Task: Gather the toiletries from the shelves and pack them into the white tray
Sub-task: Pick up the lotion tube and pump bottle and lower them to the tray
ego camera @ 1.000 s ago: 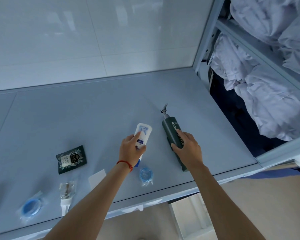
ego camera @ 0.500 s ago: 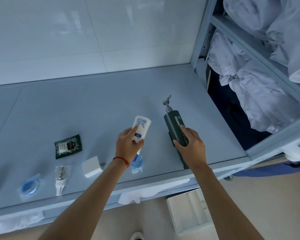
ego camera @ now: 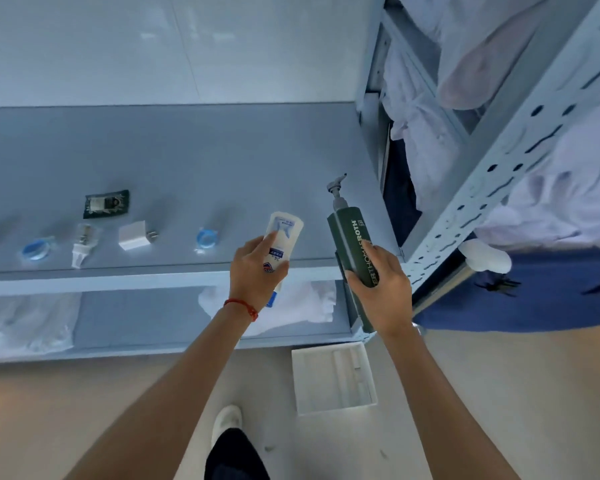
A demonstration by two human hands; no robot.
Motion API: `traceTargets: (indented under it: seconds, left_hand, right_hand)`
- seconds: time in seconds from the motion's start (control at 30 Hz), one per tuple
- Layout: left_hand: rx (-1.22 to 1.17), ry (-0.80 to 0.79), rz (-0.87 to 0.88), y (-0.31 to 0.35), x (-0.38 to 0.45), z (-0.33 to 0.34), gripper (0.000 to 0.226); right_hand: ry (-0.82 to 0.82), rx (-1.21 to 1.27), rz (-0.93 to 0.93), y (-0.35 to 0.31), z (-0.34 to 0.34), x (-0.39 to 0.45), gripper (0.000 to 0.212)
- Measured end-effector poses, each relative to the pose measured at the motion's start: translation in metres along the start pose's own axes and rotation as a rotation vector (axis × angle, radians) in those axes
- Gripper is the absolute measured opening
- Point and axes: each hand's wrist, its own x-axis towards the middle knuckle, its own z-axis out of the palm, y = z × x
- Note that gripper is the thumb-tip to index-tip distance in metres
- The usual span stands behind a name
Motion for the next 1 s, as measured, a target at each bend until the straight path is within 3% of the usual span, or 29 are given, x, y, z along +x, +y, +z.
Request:
traceTargets:
  seconds: [0.3,0.47,1.0]
  left_hand:
    - [0.049,-0.205,-0.084,0.025,-0.088,0.076,0.07]
    - [0.065,-0.283,-0.069,0.011,-0.12,0.115,0.066]
    - [0.101,-0.436,-0.033,-0.122,-0.182,0.243,0.064]
  right_hand:
    - [0.014,0.004,0.18,0.064,-0.043,-0.089,0.053]
    - [0.05,-0.019,0.303,0.093,-0.041,-0.133,0.054]
    - [-0.079,-0.045,0.463,0.235,0.089,-0.222,0.053]
